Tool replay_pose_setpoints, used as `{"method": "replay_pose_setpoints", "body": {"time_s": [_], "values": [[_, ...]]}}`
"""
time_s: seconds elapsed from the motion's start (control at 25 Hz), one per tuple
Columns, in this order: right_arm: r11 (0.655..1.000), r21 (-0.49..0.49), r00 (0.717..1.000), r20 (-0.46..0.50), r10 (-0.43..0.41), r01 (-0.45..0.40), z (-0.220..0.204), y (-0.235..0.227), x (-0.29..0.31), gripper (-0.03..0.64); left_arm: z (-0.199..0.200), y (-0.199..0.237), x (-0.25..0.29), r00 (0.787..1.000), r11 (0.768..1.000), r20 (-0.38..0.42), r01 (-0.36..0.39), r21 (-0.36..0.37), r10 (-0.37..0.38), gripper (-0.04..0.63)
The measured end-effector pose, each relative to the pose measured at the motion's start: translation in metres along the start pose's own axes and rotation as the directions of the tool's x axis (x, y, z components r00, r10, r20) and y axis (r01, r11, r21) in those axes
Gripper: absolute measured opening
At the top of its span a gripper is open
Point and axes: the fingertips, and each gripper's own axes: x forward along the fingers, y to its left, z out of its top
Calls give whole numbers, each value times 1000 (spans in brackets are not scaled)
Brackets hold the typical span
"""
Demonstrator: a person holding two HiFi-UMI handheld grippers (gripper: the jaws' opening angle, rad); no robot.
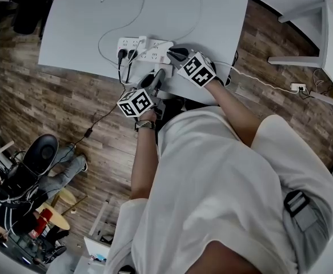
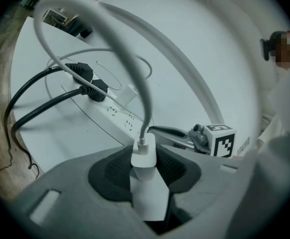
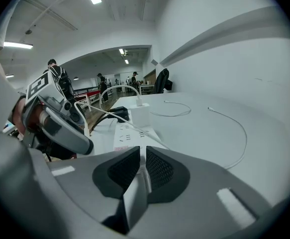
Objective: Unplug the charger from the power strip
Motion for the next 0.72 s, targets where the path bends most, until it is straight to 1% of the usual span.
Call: {"method": "replay_pose_setpoints", "body": {"time_s": [0.16,0.28,0.44,0.52,0.56,0.64,0.72], "values": [[1000,-4,1000,7,-6,6,3,1,1,40,0,18,-4,993,992,-14,-113,57,114,181],[1000,-6,1000,3,-11,11,2,1,0,40,0,19,-4,986,981,-33,-160,105,164,202],[1000,2,1000,0,-10,10,1,2,0,41,1,19,-6,969,959,-60,-226,174,239,236],[1000,29,1000,-3,0,0,-1,3,-1,44,-2,19,-8,965,954,-81,-229,196,248,245],[999,41,1000,-7,5,-5,-2,5,-1,49,-6,19,-9,965,954,-94,-222,200,244,270],[999,52,1000,-8,12,-12,-2,7,-3,54,-13,21,-15,967,960,-111,-206,190,229,290],[998,55,1000,-4,11,-11,-2,8,-4,54,-19,23,-21,970,965,-109,-195,176,216,304]]}}
